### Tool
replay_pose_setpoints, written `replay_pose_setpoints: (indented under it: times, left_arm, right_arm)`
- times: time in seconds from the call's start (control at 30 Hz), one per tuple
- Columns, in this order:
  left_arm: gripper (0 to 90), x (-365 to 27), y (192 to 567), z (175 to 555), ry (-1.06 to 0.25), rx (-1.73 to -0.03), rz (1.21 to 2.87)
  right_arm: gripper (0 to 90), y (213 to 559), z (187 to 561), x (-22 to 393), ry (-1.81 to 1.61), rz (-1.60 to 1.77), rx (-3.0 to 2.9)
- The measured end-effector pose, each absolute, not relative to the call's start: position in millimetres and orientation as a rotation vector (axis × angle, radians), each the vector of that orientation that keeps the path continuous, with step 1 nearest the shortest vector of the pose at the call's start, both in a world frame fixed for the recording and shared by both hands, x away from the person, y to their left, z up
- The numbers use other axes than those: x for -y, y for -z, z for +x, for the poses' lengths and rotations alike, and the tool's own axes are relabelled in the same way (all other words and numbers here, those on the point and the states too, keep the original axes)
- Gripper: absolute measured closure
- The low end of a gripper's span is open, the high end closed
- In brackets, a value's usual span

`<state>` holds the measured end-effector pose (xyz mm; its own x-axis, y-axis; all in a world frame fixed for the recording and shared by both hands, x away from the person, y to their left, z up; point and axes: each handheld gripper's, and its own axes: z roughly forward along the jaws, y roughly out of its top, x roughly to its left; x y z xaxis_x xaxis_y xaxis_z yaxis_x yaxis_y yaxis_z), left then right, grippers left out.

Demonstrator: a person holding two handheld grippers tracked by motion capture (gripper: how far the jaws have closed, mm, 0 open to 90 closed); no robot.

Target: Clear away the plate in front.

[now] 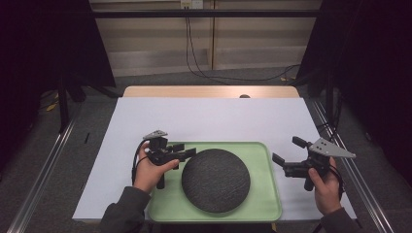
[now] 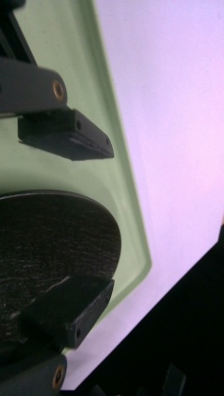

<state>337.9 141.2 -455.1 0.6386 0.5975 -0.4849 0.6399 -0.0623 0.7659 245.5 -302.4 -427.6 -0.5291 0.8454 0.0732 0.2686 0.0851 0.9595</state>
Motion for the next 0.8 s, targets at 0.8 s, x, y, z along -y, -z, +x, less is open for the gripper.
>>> replay_pose_setpoints:
  times: [0.8]
  left_arm:
    - [5.8,-175.2,436.1,331.8,-0.076,-0.969,1.655]
  right_arm:
    - [0.0,426.6,244.8,298.7,-1.458,1.074,-1.871]
